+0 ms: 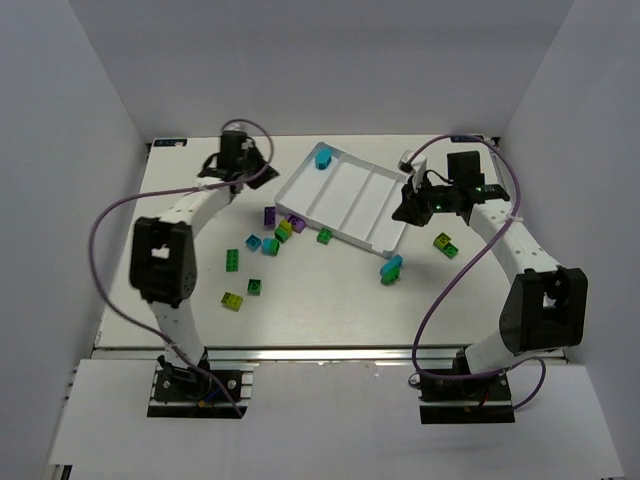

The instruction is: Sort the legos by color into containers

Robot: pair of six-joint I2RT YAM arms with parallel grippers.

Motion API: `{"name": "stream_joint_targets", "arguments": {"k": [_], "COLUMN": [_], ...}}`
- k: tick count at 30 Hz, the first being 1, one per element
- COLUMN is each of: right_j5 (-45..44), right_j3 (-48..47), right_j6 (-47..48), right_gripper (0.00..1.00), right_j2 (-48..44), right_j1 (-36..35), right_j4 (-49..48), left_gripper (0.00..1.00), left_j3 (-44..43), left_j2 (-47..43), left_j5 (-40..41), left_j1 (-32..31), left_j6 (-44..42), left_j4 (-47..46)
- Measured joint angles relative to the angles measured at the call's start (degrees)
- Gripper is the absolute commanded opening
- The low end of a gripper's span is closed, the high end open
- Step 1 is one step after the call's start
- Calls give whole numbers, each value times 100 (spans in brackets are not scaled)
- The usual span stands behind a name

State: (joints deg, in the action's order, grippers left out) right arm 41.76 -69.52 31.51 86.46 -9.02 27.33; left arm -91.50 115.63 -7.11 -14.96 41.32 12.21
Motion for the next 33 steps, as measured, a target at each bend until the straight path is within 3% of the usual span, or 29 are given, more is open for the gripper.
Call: {"name": "stream_joint_targets", "arguments": {"k": [3, 4, 9, 10, 11, 15, 21, 24, 27, 28, 30, 31, 33], "right_j5": [-170, -278, -949, -1051, -1161, -1488, -1958, -2194, -2310, -2302, -2079, -1832, -1366], "right_j3": [0, 0, 107, 146, 205, 485, 863, 883, 944, 953, 962, 962, 962], "right_j6": [48, 66, 164, 166, 177, 168, -133, -372, -428, -404, -118, 136, 702], "right_gripper": [20, 32, 55, 70, 75, 80, 80, 80, 80, 80, 77, 75, 73], "right_j2": [-2, -2, 7, 15, 15, 0, -153, -177, -238, -258, -393, -459, -597], "right_j1": [-13, -48, -291, -341, -409, -634, -879, -914, -977, -992, -1104, -1139, -1187], "right_j4": [170, 262, 833, 955, 1067, 1239, 1305, 1217, 1113, 1117, 1134, 1187, 1318], "left_gripper": [23, 40, 65, 70, 80, 98, 98, 93, 74, 61, 45, 33, 28], "left_j3": [1401, 1650, 2050, 2179, 2323, 2988, 3836, 3941, 3952, 3965, 4054, 4103, 4183], "left_j2": [-1440, -1825, -2791, -2924, -3045, -3477, -4201, -4321, -4317, -4317, -4315, -4304, -4223], "left_j5": [-81, -13, 98, 70, 57, 155, 597, 623, 525, 468, 348, 284, 160], "left_j1": [608, 846, 1047, 986, 944, 839, 1005, 1095, 1110, 1110, 1110, 1110, 1110], "left_j6": [-7, -59, -431, -490, -551, -577, -227, -138, -157, -179, -221, -249, -227], "left_j4": [-131, -149, -133, -144, -114, 66, 192, 251, 304, 326, 365, 404, 531]}}
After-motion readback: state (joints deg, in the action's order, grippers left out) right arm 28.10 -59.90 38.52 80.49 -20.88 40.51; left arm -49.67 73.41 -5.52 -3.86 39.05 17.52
